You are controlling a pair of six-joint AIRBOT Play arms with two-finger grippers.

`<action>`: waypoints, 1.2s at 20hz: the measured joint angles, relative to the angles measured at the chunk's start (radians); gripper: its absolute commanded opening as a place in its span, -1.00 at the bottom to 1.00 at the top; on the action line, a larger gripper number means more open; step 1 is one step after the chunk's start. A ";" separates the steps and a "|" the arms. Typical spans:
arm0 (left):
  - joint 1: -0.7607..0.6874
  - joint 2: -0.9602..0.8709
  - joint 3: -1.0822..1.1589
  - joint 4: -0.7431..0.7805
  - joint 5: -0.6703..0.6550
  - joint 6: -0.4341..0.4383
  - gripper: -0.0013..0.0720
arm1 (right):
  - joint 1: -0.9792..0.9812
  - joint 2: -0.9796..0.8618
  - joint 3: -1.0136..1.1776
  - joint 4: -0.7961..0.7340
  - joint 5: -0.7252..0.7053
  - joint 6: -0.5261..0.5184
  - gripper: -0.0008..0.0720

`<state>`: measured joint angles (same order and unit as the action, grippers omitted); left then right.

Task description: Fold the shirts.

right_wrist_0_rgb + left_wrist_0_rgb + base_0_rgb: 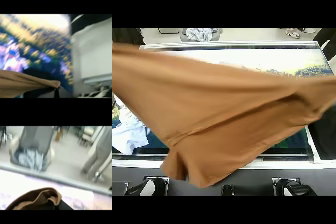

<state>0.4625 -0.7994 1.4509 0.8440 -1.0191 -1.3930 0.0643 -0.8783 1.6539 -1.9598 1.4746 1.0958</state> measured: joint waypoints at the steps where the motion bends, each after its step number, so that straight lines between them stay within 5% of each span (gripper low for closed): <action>1: -0.011 -0.017 -0.076 0.001 -0.005 0.009 -0.89 | 0.000 -0.036 -0.057 0.036 -0.010 -0.001 -0.86; 6: -0.120 -0.226 -0.387 0.000 0.140 0.052 -0.88 | 0.000 -0.322 -0.300 0.141 -0.297 0.124 -0.86; 14: -0.195 -0.614 -0.383 -0.083 0.259 0.078 -0.88 | -0.001 -0.627 -0.360 0.297 -0.638 0.266 -0.79; 16: -0.198 -0.643 -0.372 -0.092 0.267 0.097 -0.88 | -0.001 -0.643 -0.358 0.315 -0.672 0.274 -0.28; 17: -0.198 -0.653 -0.367 -0.093 0.269 0.105 -0.88 | -0.001 -0.645 -0.349 0.319 -0.673 0.275 0.25; 18: -0.198 -0.659 -0.361 -0.093 0.269 0.112 -0.82 | -0.001 -0.645 -0.335 0.322 -0.667 0.275 1.00; 19: -0.196 -0.663 -0.354 -0.097 0.272 0.118 -0.14 | -0.001 -0.640 -0.315 0.326 -0.639 0.272 0.99; 20: -0.192 -0.667 -0.345 -0.097 0.272 0.120 0.99 | -0.003 -0.633 -0.290 0.330 -0.611 0.261 0.99; 24: -0.153 -0.672 -0.270 -0.087 0.184 0.125 0.99 | -0.108 -0.591 -0.172 0.411 -0.422 0.155 0.93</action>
<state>0.3099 -1.4715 1.1809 0.7570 -0.8349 -1.2678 -0.0433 -1.4689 1.4815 -1.5490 1.0523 1.2510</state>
